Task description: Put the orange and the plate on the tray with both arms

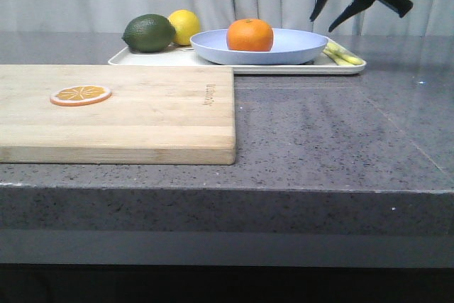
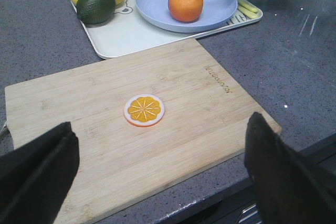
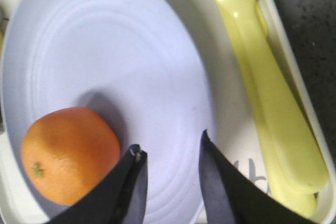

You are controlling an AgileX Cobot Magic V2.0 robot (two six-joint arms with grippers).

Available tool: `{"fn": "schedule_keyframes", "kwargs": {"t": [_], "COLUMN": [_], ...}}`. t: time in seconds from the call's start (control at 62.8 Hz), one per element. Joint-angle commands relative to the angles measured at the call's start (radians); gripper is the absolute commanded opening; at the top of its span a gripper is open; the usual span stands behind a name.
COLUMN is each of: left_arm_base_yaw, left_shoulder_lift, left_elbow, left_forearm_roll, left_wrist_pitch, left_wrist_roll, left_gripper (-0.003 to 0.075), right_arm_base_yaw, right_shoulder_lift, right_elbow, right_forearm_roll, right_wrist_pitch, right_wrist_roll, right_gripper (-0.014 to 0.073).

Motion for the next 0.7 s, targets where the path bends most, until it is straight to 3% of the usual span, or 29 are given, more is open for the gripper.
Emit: {"fn": "schedule_keyframes", "kwargs": {"t": [0.0,0.08,0.43,0.558,0.685], "left_arm_base_yaw": [0.001,0.001,0.001,0.001,0.001], "left_shoulder_lift": [0.002,0.002,0.002,0.002,0.002], "left_elbow": [-0.025,-0.025,-0.025,-0.025,-0.025], "left_forearm_roll": [-0.013,-0.013,-0.013,-0.013,-0.013], "left_wrist_pitch": [-0.07,-0.07,-0.07,-0.071,-0.071], "left_wrist_roll": [-0.007,-0.007,-0.007,-0.007,-0.007], "left_gripper": [0.062,0.0619,0.062,0.0619,0.062], "right_arm_base_yaw": [-0.002,-0.002,0.001,0.024,0.061], "right_shoulder_lift": [-0.104,-0.137,-0.38,-0.495,-0.658], "right_elbow": [-0.07,-0.082,-0.064,0.07,0.292], "right_forearm_roll": [-0.005,-0.043,-0.193,-0.228,-0.228], "right_wrist_pitch": [0.002,0.028,0.156,0.141,0.028], "right_wrist_roll": [-0.011,-0.015,-0.26,-0.326,-0.417], "right_gripper": [0.0281,0.028,0.028,0.028,0.028]}}
